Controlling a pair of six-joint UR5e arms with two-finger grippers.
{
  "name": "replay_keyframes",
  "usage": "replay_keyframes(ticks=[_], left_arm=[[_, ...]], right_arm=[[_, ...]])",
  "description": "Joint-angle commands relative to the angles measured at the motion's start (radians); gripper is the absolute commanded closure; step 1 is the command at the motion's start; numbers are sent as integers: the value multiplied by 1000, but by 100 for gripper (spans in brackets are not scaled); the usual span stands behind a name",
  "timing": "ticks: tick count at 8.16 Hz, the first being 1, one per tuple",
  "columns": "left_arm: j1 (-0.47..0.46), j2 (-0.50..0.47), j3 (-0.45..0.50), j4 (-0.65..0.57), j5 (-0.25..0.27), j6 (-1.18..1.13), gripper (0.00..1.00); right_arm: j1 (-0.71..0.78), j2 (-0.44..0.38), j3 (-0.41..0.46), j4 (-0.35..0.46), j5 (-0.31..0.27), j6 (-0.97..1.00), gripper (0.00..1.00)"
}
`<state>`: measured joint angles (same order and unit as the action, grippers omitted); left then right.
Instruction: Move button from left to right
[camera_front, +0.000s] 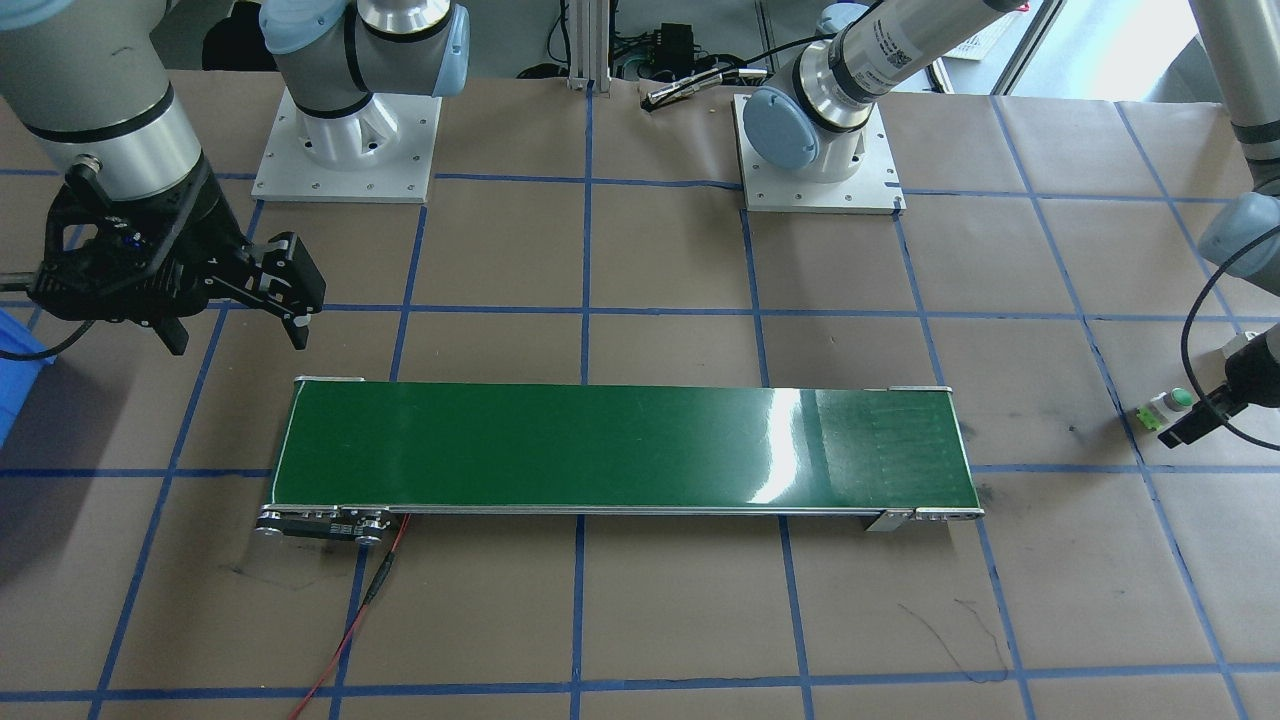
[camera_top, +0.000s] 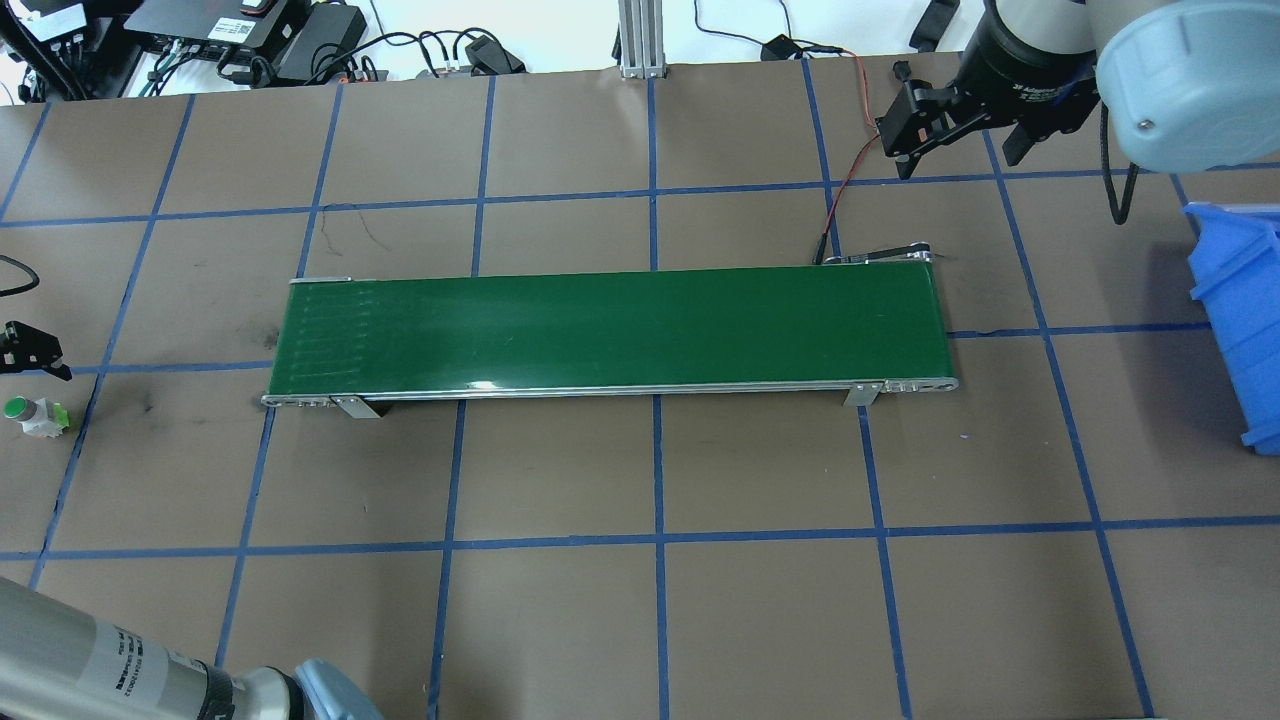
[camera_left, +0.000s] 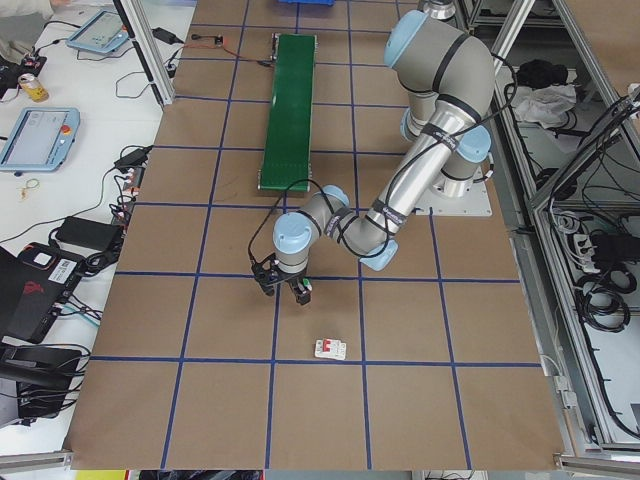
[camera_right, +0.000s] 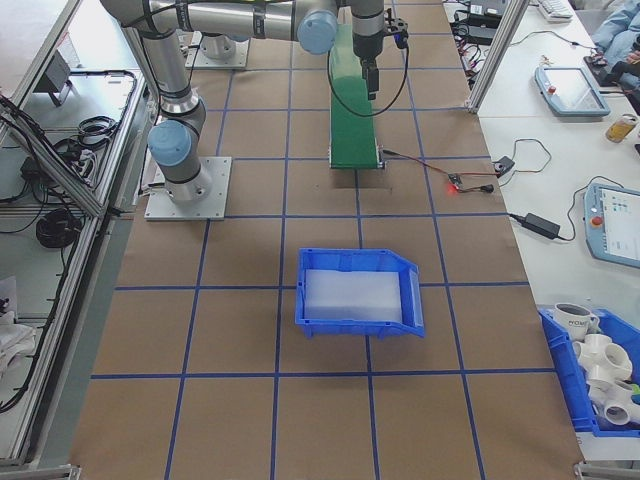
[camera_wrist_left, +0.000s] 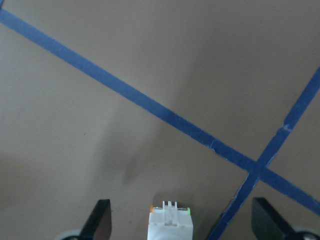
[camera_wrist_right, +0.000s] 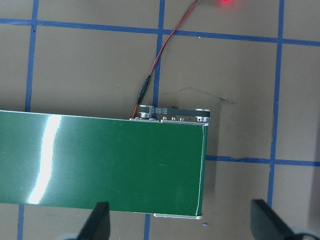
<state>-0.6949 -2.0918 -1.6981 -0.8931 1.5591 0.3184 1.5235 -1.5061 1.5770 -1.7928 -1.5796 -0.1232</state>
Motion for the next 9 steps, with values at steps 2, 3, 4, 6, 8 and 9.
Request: replay_keyframes(ticks=[2,3,4,6,8,9], left_arm=[[0,-24,-2,-33,33,-1,11],[0,-24,6,-123,62,-4,33],[0,-24,6,-165,74,-7,68],[0,-8,8,-167,79,-15,100],[-9,19,11,-181,113,-15,100],[-12,54,14,-226,111,-15,100]], right_arm=[[0,-31,0,-4,3,34,0],[1,-40,0,-4,0,34,0],[0,-52,0,-4,3,34,0],[0,-80,0,-4,-5,24,0],[0,-68,1,-4,3,27,0],[0,-66,5,0,3,21,0]])
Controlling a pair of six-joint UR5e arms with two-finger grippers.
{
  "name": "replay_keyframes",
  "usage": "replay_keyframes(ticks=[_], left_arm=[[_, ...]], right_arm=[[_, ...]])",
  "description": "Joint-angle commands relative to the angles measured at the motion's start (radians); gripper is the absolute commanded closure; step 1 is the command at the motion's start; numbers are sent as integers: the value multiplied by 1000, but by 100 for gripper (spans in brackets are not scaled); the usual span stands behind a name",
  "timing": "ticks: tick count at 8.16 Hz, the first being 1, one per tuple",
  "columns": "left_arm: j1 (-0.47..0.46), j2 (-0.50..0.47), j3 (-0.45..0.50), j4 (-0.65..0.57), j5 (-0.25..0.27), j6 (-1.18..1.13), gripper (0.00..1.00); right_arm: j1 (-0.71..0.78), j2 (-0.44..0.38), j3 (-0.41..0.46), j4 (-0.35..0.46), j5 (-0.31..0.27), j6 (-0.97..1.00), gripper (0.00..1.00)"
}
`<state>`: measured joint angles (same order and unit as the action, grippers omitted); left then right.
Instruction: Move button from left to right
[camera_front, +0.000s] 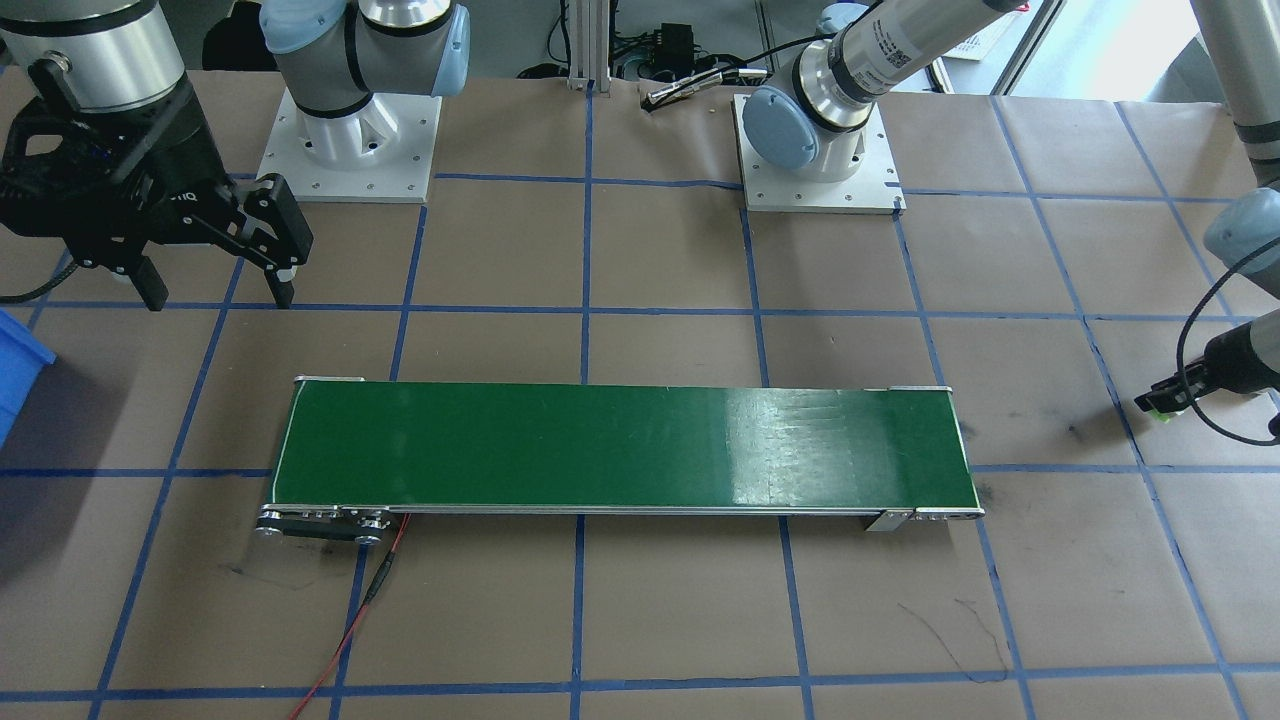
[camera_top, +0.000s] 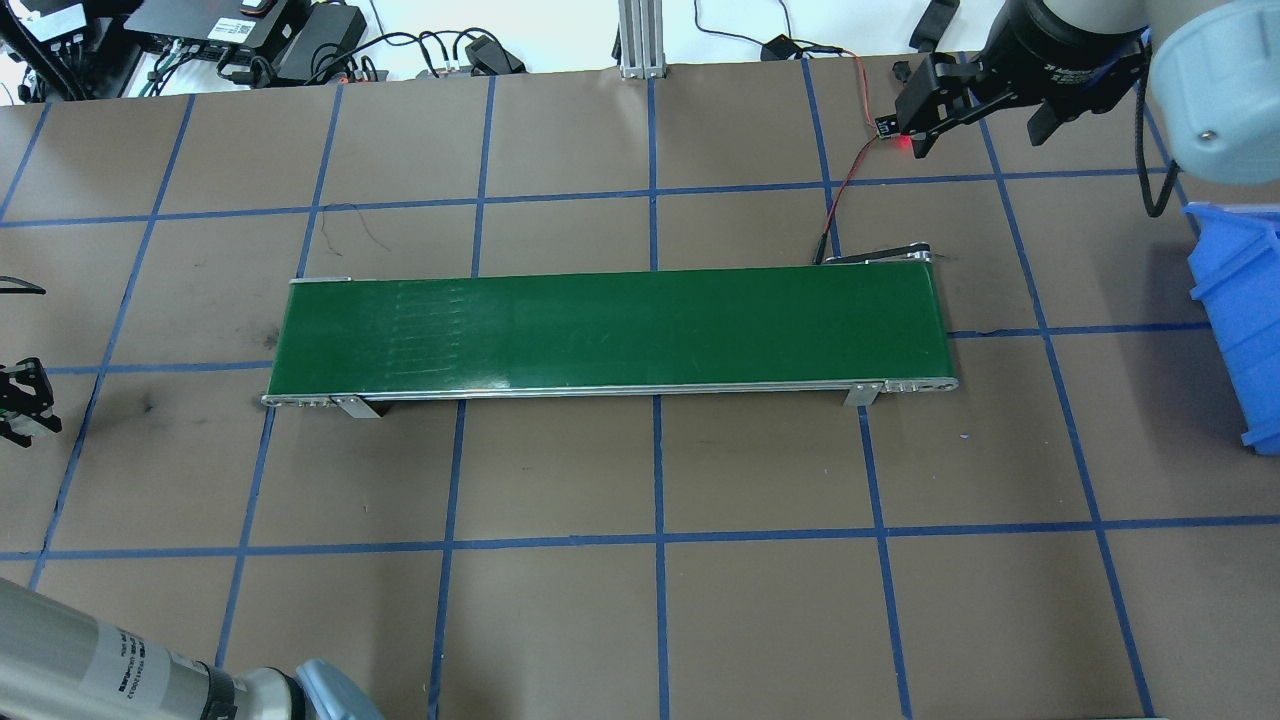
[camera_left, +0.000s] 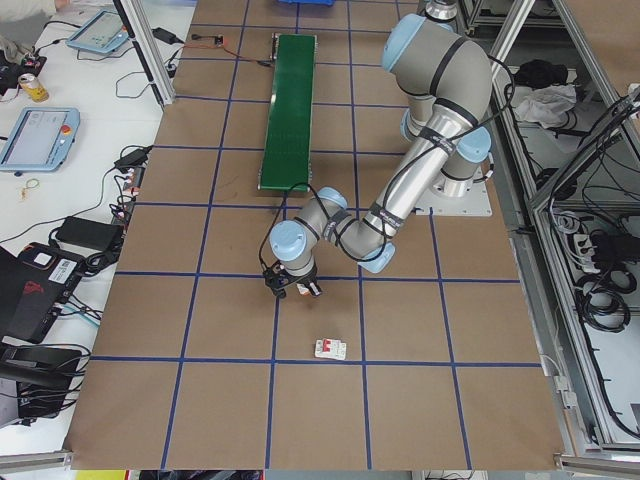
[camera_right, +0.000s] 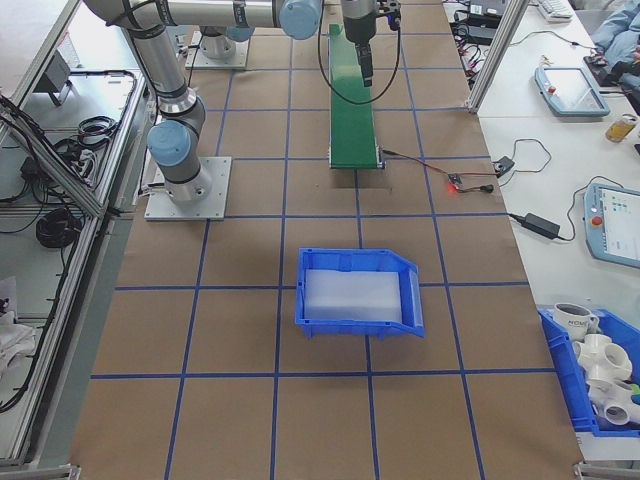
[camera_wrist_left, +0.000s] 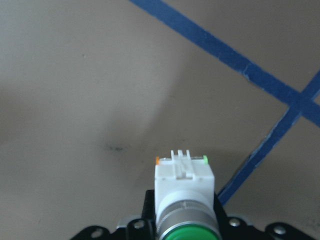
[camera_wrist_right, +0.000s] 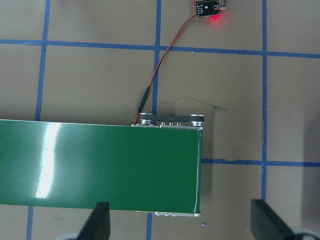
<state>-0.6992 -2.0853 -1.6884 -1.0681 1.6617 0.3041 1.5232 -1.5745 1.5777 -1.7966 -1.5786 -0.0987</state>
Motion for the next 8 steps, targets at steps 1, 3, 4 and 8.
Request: replay_keyframes(ticks=[1,3,4,8], left_arm=[[-28,110,9,-115,4,-8,100],[-165,235,10,-232,7,-56,100],[-253,275,10,-263,3,-74,100],[-483,272,3,-263,-13,-106,100]], right_arm=[[0,1,4,9,0,-9,0],[-2,-2,1,11,2,-7,0],[0,-4,2,13,0,-6,0],[0,-10,2,11,6,-7,0]])
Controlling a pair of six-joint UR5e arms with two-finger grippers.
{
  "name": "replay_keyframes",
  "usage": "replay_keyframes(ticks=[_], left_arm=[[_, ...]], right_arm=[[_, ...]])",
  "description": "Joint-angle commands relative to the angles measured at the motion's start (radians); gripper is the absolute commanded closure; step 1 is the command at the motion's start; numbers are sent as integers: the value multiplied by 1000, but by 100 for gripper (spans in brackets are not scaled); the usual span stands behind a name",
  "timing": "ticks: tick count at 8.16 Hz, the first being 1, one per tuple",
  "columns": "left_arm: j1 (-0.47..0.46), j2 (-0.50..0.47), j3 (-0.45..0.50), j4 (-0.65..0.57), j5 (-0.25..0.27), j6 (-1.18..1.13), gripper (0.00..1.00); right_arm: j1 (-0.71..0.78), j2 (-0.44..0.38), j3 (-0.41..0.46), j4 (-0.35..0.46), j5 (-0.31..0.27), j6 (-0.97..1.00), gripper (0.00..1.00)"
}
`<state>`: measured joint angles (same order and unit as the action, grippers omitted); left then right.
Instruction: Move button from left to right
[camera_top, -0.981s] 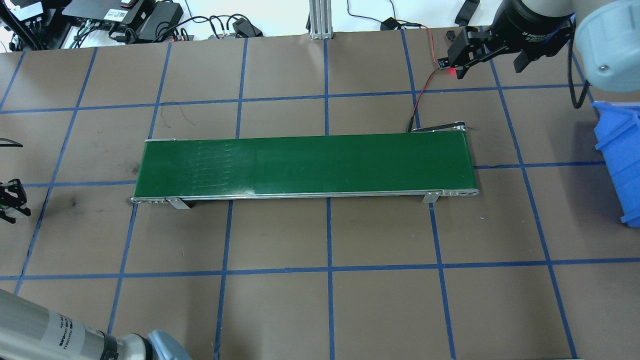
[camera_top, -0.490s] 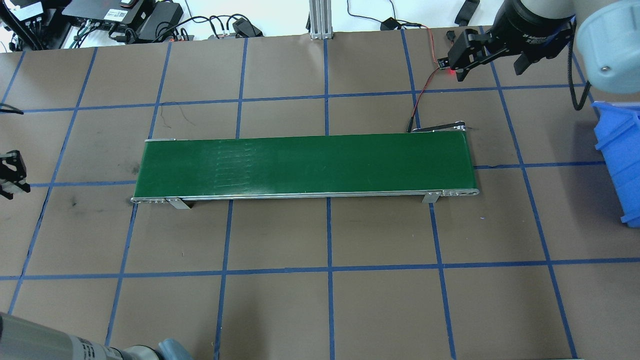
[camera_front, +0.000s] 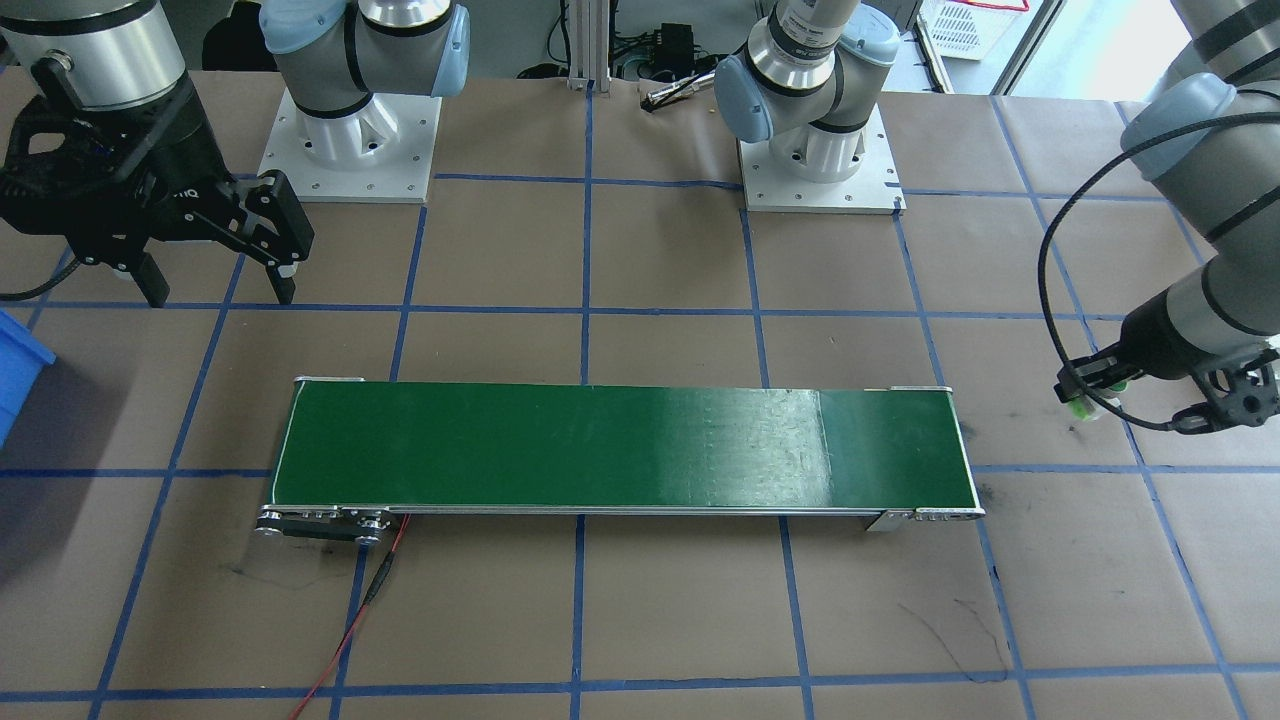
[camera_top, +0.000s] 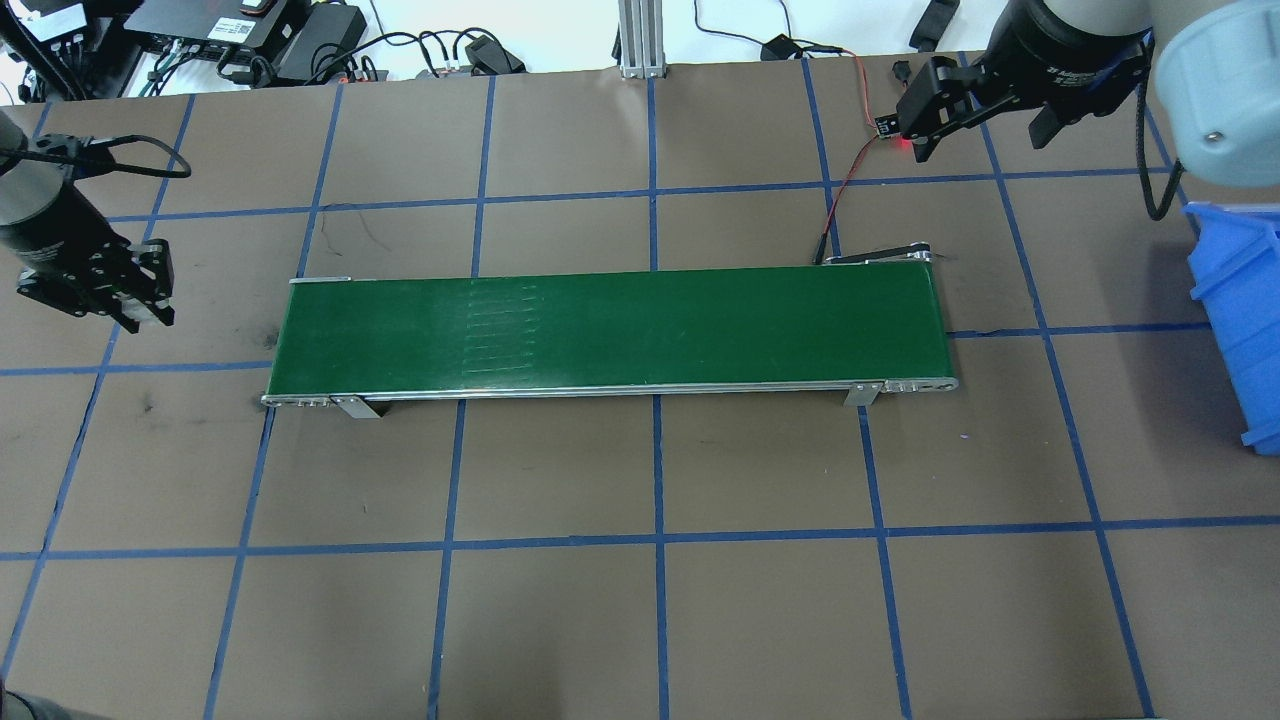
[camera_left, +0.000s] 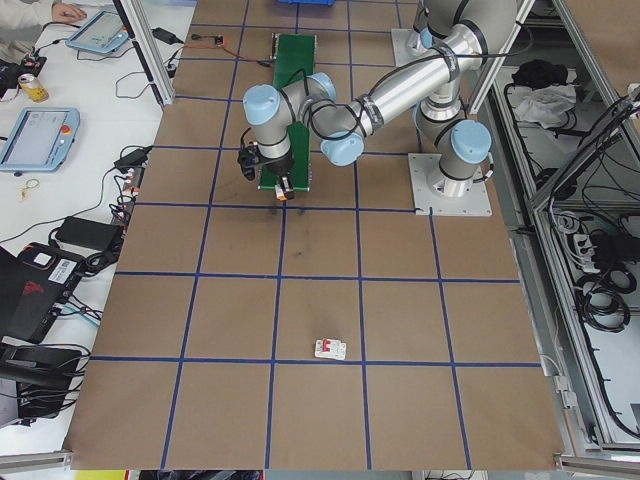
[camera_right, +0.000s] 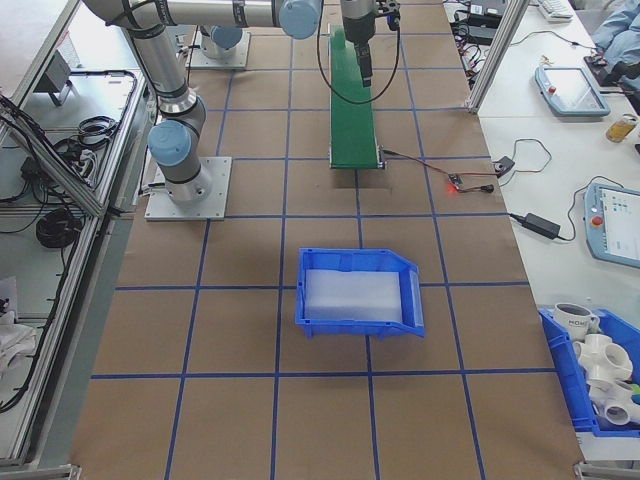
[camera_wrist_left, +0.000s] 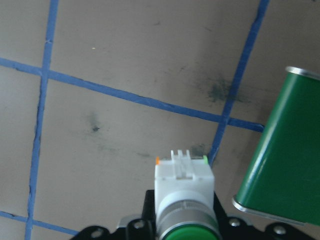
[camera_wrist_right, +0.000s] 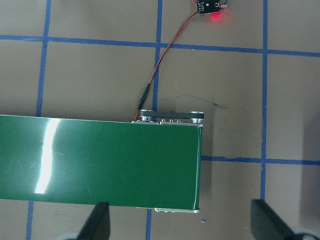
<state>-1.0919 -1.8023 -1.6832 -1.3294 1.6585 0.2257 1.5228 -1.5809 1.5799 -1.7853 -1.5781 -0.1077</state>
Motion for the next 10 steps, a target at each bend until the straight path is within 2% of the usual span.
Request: replay_keyframes(ticks=[1,2,3,6,9,10], left_arm=[[-130,-17,-4,-1,-60,-37,100],[-164,-18,-4,2,-100,-90,100],[-180,-31,-6,6,-114,-113,100],[-180,-83,-4,13,-106,-105,100],[-180,-107,-9,12,-103,-98,100],[-180,-107,-10,12,-106,-100,100]], right_arm=[[-1,-7,-1,1,15,0,0],[-1,-20,-3,3,16,0,0],[-1,-27,-9,3,15,-21,0],[-1,-42,-9,21,12,-47,0],[-3,-47,-11,73,-8,-47,0],[-3,-57,-12,122,0,-46,0]])
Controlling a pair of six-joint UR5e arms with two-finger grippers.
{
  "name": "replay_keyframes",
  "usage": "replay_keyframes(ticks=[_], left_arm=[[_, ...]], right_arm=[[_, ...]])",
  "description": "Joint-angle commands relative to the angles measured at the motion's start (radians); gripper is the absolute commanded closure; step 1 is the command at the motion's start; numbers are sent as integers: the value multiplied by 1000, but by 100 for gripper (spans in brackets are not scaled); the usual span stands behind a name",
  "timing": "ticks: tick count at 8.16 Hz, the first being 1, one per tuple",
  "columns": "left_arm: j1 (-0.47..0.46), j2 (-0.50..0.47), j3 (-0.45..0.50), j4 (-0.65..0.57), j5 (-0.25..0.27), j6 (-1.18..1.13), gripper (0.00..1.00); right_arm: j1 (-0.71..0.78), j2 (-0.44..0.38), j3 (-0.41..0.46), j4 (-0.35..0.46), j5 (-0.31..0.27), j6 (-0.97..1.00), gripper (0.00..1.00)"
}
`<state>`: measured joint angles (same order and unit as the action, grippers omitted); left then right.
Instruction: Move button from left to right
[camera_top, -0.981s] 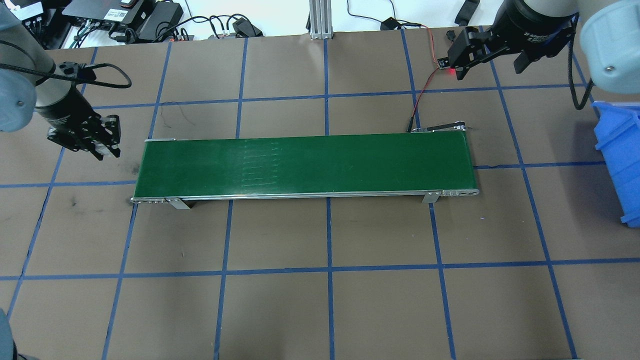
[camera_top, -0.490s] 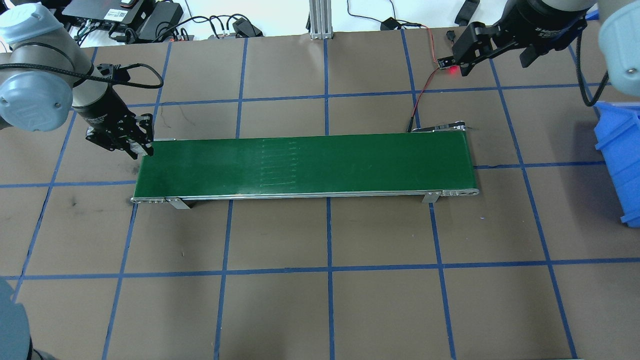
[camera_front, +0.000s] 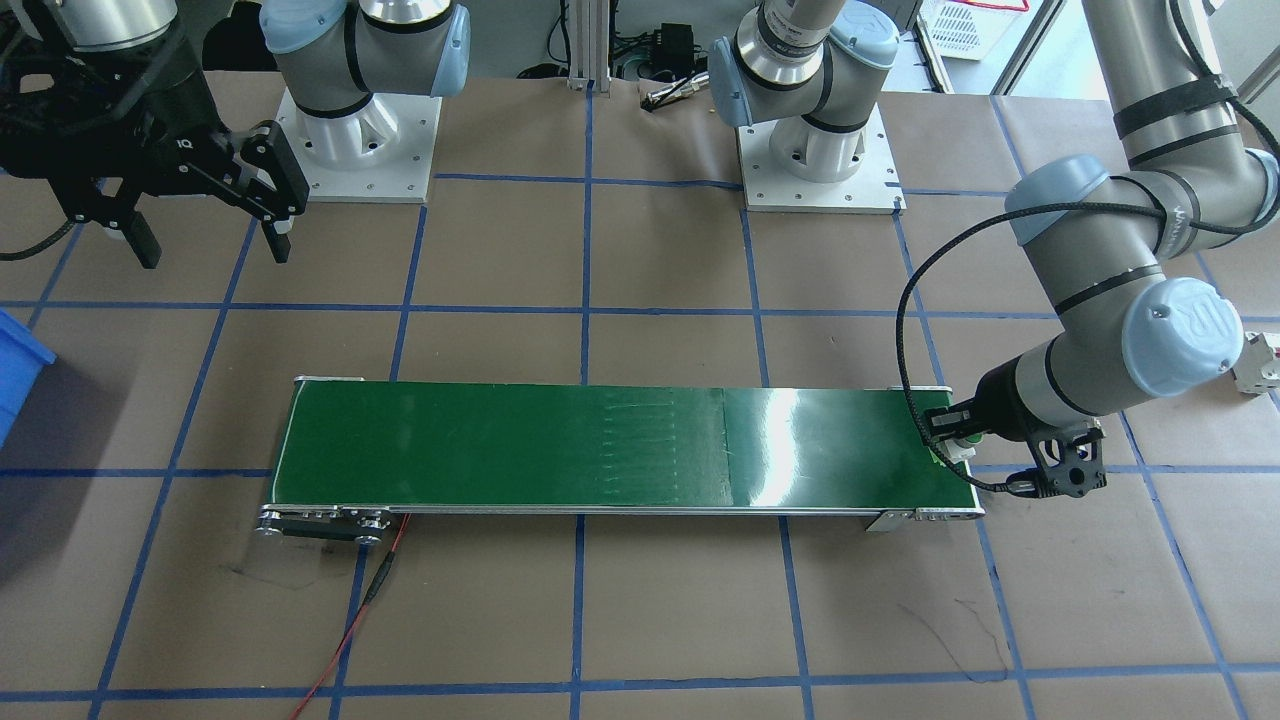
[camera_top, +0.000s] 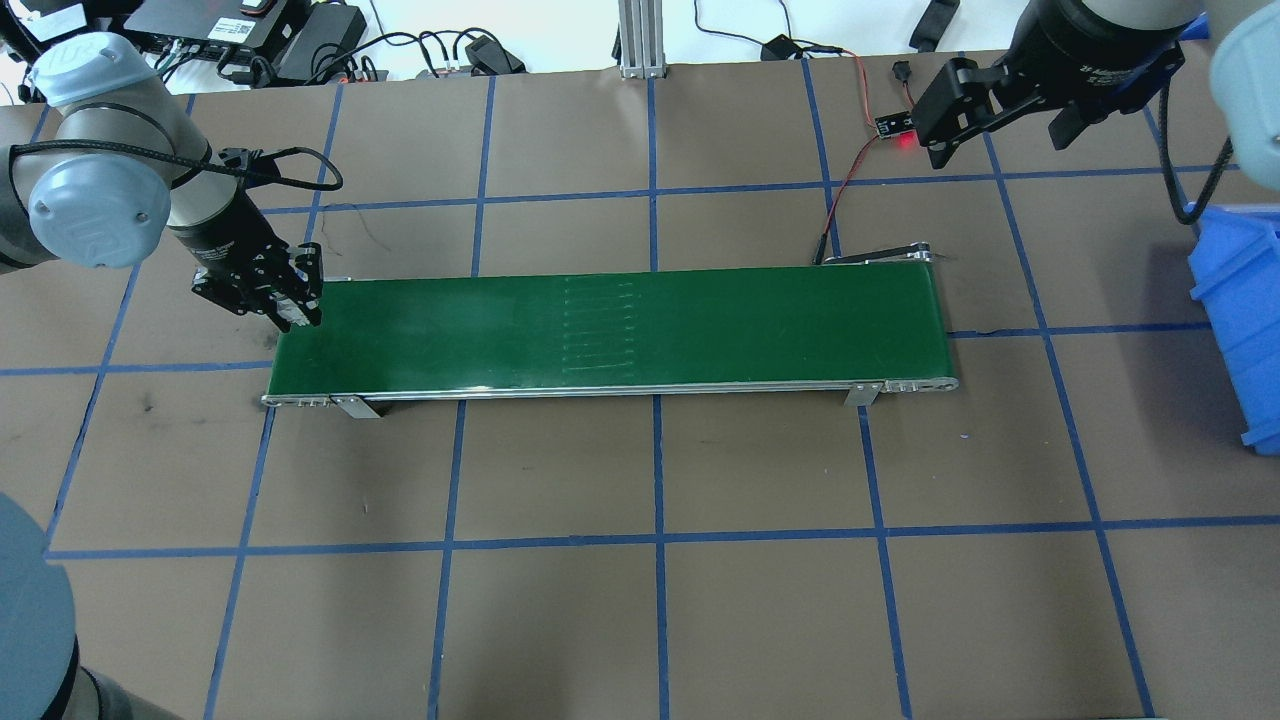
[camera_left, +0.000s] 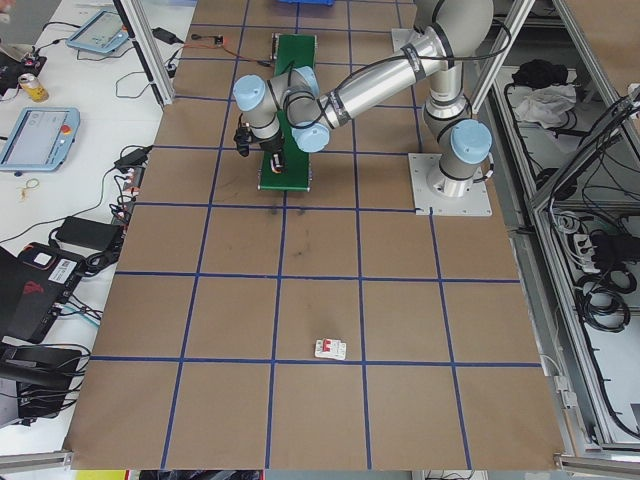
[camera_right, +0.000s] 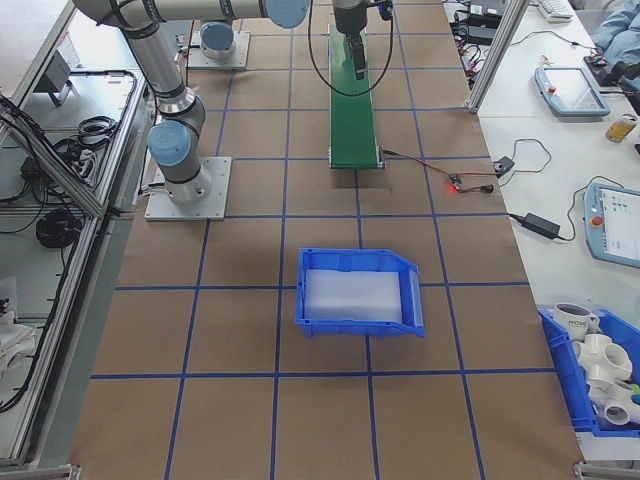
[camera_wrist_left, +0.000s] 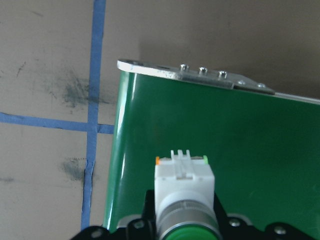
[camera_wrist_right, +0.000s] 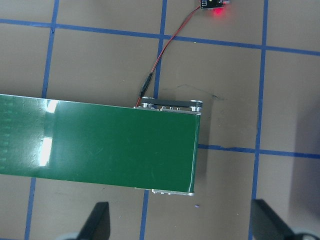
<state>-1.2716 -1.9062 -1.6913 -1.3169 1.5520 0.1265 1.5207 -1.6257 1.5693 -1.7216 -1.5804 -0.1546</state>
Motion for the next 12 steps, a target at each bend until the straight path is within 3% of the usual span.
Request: replay_keyframes(ticks=[1,4,5,7,8,10,12], left_arm=[[0,-5,-2,1,-4,1,100],[0,-16,-1,1,0,1,97],[0,-14,-2,1,-1,2,83],[0,-16,-4,-1,-1,2,76],[0,-16,-10,-1,-6,4,48],[-14,7,-11,-1,-9,4,38],[-79,106,-4,-13,-123,-19,11]], right_arm=[[3,-26,-2,78,3,3,0],[1,-10,11,86,-1,3,0],[3,-5,12,85,-1,3,0],[3,3,12,86,-1,3,0],[3,3,12,86,-1,3,0],[1,3,11,88,-3,3,0],[3,4,14,89,-3,3,0]])
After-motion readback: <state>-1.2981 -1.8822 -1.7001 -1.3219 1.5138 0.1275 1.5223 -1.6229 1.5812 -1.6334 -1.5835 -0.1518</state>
